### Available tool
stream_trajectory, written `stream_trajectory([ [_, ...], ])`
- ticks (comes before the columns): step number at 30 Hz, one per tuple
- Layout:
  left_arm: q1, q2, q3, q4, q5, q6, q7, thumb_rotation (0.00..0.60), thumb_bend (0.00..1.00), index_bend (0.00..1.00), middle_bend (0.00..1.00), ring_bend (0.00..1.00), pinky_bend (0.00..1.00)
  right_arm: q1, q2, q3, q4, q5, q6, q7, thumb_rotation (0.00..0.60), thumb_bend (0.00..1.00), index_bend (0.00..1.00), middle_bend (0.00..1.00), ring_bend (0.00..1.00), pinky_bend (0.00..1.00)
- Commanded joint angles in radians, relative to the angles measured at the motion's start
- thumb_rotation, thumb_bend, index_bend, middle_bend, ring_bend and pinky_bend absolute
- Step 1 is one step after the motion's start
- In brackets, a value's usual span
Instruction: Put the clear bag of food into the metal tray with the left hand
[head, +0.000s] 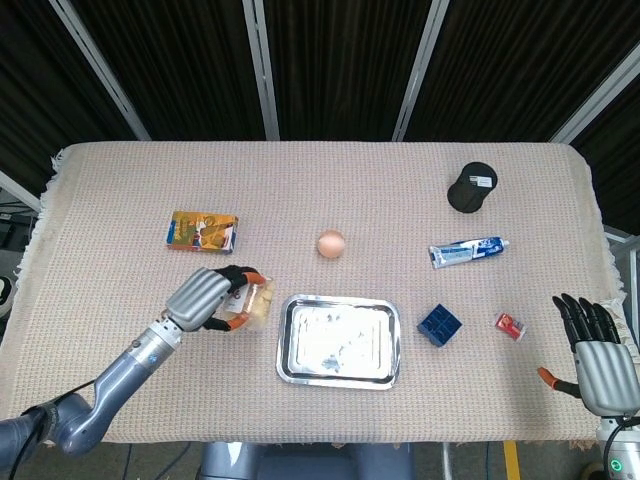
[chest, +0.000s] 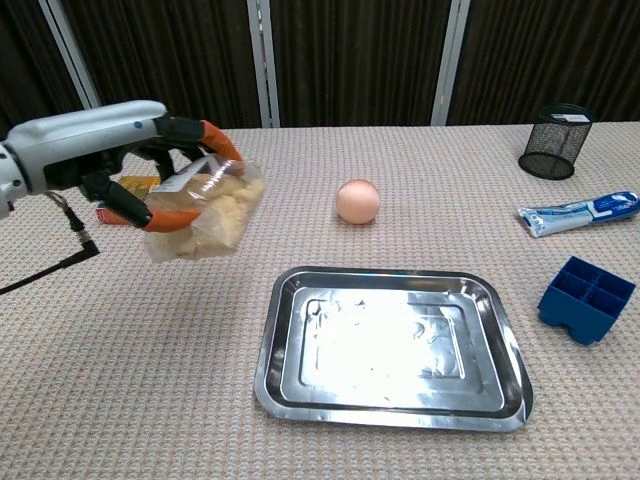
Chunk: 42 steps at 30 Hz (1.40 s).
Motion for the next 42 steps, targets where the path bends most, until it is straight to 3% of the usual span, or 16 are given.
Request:
stream_trajectory([
  [1,-0.076,-0.079,0.002,0.020,0.031,-0.043,0.137,0.600,0.65,0.52,0.30,0.33,0.50,-0.001,0.002,-0.001,-0.001,-0.001,0.001,0.004,0.600,0.00,0.05,0.04,0.00,0.06],
  [6,-0.129,-0.165,-0.005,0.058,0.024,-0.073,0.223,0.600,0.65,0.52,0.30,0.33,0.49,-0.002,0.008,-0.003,-0.004,-0.006,0.002,0.004,0.600,0.00,0.05,0.04,0.00,0.06],
  [8,-0.151,-0.207,-0.009,0.077,0.028,-0.078,0.253,0.600,0.63,0.45,0.29,0.32,0.49,-0.002,0.009,-0.004,-0.007,-0.007,0.003,0.004,0.600,0.00,0.05,0.04,0.00,0.06],
  [10,-0.167,-0.239,-0.005,0.099,0.041,-0.077,0.284,0.600,0.50,0.24,0.19,0.23,0.45,-0.003,0.011,-0.004,-0.008,-0.007,0.005,0.004,0.600,0.00,0.05,0.04,0.00,0.06],
  [12,-0.178,-0.268,0.001,0.118,0.044,-0.079,0.321,0.600,0.24,0.03,0.04,0.06,0.25,-0.004,0.013,-0.003,-0.009,-0.007,0.006,0.004,0.600,0.00,0.05,0.04,0.00,0.06],
  [14,-0.181,-0.287,0.002,0.123,0.021,-0.088,0.375,0.591,0.08,0.00,0.00,0.00,0.07,-0.006,0.014,-0.004,-0.010,-0.007,0.008,0.004,0.600,0.00,0.05,0.04,0.00,0.06],
  [15,-0.181,-0.294,-0.002,0.114,0.001,-0.089,0.413,0.581,0.05,0.00,0.00,0.00,0.03,-0.007,0.016,-0.004,-0.011,-0.007,0.009,0.004,0.600,0.00,0.05,0.04,0.00,0.06],
  [20,-0.158,-0.288,-0.018,0.046,-0.073,-0.049,0.493,0.519,0.00,0.00,0.00,0.00,0.00,-0.010,0.022,-0.004,-0.013,-0.003,0.010,0.018,0.600,0.00,0.05,0.04,0.00,0.06],
  [23,-0.133,-0.255,-0.020,0.002,-0.099,-0.003,0.514,0.514,0.01,0.00,0.00,0.00,0.00,-0.009,0.022,-0.002,-0.008,0.002,0.007,0.020,0.600,0.00,0.05,0.04,0.00,0.06],
  [27,-0.071,-0.193,-0.026,-0.056,-0.138,0.091,0.510,0.517,0.17,0.00,0.00,0.00,0.00,-0.007,0.019,0.001,-0.001,0.004,0.005,0.031,0.600,0.00,0.05,0.04,0.00,0.06],
  [30,-0.009,-0.091,-0.024,-0.144,-0.201,0.154,0.554,0.523,0.21,0.00,0.00,0.00,0.00,-0.006,0.017,0.006,0.008,0.015,0.001,0.040,0.600,0.00,0.06,0.04,0.00,0.06],
  [36,0.130,0.100,0.049,-0.232,-0.183,0.297,0.531,0.531,0.21,0.02,0.00,0.00,0.00,-0.003,-0.002,0.032,0.027,0.051,0.005,0.035,0.600,0.00,0.06,0.04,0.00,0.06],
  [42,0.294,0.211,0.154,-0.194,-0.074,0.475,0.399,0.546,0.20,0.06,0.00,0.00,0.00,0.006,-0.019,0.053,0.036,0.074,0.006,0.005,0.600,0.00,0.05,0.04,0.00,0.06],
])
